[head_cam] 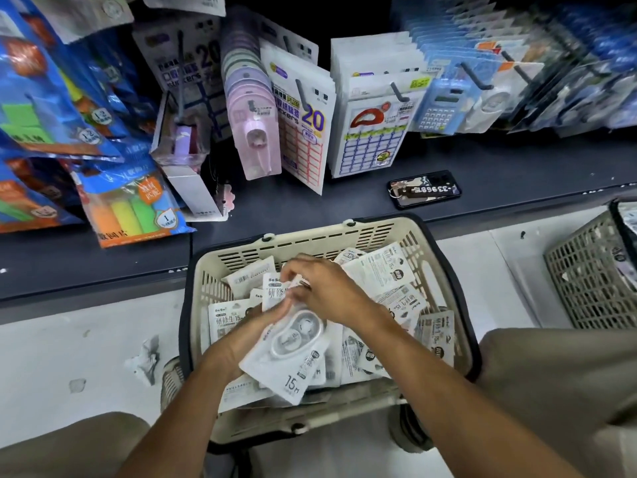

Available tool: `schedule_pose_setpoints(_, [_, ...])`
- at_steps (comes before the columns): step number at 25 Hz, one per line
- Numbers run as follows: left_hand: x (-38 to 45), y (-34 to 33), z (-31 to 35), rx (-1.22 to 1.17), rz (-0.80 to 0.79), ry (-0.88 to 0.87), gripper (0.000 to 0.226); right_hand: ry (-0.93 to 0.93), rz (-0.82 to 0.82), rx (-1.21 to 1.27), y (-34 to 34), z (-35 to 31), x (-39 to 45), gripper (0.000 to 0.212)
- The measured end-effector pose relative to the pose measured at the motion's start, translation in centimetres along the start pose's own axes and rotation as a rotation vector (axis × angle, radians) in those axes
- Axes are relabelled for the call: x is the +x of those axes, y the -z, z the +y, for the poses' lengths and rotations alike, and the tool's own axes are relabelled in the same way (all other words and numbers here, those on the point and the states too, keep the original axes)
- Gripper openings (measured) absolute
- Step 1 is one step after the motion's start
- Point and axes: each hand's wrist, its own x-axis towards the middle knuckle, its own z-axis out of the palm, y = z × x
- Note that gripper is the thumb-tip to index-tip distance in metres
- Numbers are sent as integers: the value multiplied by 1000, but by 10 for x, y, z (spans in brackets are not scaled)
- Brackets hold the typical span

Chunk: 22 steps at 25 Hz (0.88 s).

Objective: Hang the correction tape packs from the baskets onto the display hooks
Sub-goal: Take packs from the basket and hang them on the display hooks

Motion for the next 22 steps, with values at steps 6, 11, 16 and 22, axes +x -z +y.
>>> schedule_pose_setpoints(6, [-3,0,13,71,331,-127,60,-895,579,536,-27,49,-35,33])
schedule_pose_setpoints(11, [1,1,8,161,636,-283,66,-951,104,467,-69,52,-56,17])
schedule_pose_setpoints(16, [7,-8,9,174,698,-301,71,-655,476,762,-46,24,-42,19])
schedule_pose_setpoints(22, [-4,-3,10,-14,527,-331,41,-347,316,908,-48,-2,-46,69])
